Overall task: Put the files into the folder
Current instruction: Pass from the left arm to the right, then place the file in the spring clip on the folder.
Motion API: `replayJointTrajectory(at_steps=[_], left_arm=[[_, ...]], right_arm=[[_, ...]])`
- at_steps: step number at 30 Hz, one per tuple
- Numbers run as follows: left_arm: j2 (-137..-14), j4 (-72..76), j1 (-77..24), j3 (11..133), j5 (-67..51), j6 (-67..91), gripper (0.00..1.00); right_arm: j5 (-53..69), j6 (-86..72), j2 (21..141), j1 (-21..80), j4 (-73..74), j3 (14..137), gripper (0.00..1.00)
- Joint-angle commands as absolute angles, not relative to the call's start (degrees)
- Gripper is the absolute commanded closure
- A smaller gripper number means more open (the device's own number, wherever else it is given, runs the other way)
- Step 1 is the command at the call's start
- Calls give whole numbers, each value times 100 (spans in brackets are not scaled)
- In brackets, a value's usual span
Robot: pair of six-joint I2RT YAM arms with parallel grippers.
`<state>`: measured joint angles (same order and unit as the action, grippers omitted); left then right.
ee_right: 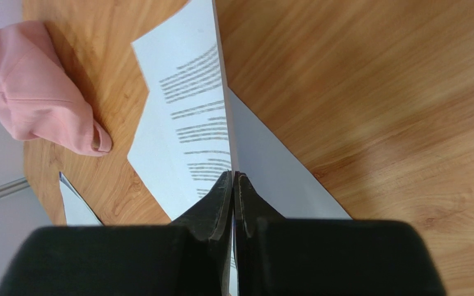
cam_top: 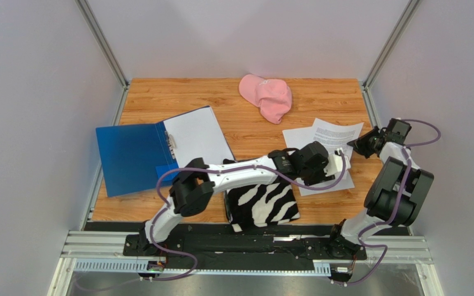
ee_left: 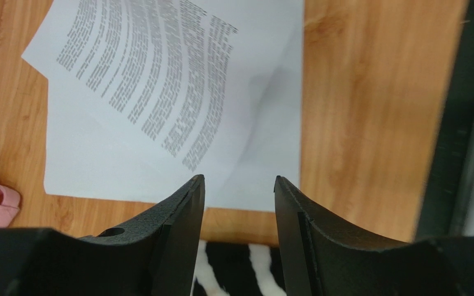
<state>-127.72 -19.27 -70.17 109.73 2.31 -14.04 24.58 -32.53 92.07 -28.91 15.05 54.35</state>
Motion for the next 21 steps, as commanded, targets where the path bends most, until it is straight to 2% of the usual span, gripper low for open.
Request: replayJointTrajectory(at_steps=[1, 3, 4, 8, 15, 21], left_arm=[[-11033, -2276, -6839, 10478, -1079, -239, 43], [-10244, -2233, -6532, 9979, -1544, 470, 42], [-9987, -2241, -6400, 9819, -1643, 666, 35], [-8739, -2653, -5776, 9186, -1486, 1186, 34], [-6289, -3786, -4195, 8027, -381, 1723, 33], [-5090, -4621, -3463, 7603, 569, 1688, 32]], right_arm=[[2426, -2804, 8387, -2804, 1713, 6116, 94], [2382, -2550, 8192, -2699, 1967, 6476, 95], [2356, -2453, 8070, -2550, 2108, 6652, 95], [2259, -2066, 7823, -1997, 2522, 7303, 96], [2162, -1767, 8077, -118, 2470, 8392, 97], [2118, -1915, 8971, 1490, 2312, 9570, 97]])
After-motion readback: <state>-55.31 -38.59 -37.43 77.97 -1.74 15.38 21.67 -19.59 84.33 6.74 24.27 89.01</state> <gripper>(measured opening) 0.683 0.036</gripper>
